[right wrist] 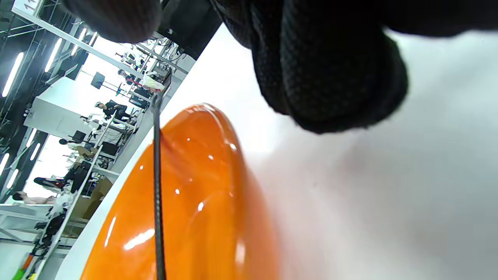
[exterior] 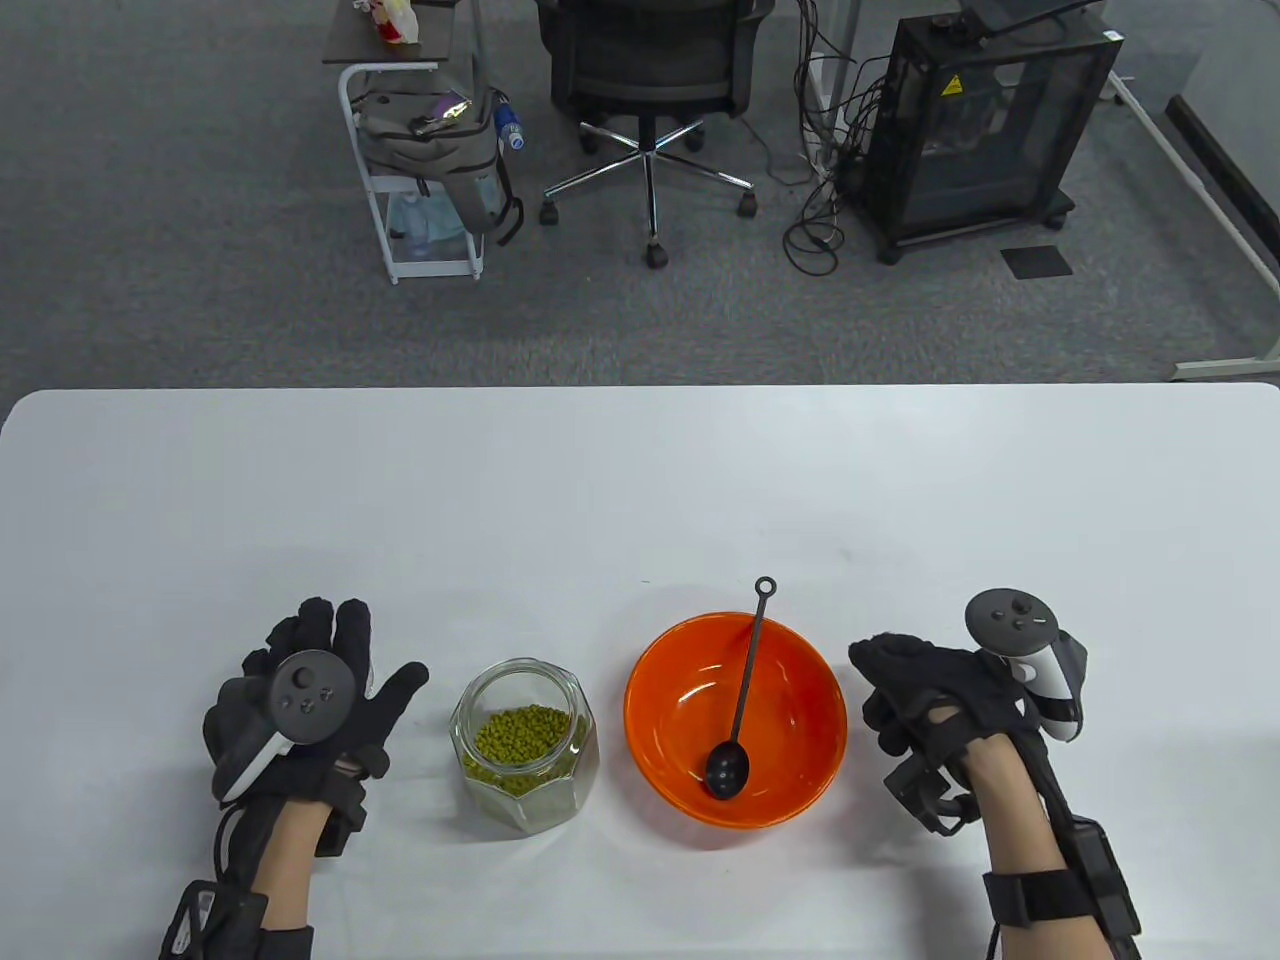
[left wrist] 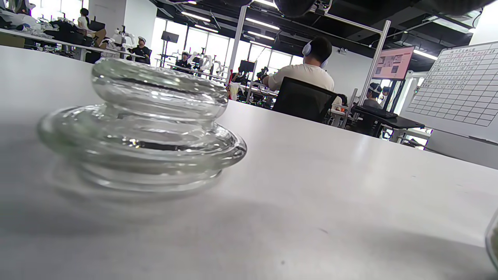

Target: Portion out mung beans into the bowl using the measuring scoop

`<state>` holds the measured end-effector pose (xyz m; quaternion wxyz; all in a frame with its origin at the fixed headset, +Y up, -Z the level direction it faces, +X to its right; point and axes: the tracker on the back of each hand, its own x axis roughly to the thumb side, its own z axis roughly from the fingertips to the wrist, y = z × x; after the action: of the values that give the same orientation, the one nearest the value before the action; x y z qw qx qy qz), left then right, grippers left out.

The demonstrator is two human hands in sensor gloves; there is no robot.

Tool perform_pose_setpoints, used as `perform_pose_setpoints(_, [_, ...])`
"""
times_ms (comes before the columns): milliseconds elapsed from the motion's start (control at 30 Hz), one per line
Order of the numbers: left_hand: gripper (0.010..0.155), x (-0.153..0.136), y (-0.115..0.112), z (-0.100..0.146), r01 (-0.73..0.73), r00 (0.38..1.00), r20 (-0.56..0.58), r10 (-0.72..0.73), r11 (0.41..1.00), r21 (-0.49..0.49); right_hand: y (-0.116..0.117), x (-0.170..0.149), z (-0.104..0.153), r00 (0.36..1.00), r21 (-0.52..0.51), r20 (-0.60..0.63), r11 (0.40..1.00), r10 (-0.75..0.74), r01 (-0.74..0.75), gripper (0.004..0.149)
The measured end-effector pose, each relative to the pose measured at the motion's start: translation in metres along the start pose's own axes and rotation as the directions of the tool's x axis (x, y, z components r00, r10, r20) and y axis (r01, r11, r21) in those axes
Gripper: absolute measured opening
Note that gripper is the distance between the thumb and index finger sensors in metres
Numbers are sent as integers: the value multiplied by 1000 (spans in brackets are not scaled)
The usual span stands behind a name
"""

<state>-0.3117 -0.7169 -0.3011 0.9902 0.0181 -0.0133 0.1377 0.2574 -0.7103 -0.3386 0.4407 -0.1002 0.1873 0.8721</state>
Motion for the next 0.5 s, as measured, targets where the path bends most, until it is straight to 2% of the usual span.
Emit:
perform_pose_setpoints(233, [93,-1,2,0,-7,1000,2,7,1000,12,-1,47,-17,987,-27,-15,987,158,-158,72])
perform_pose_setpoints(500, [93,-2,3,0,-13,1000,7,13,1000,5,17,78,-54,956,50,-69,958,285,-282,71])
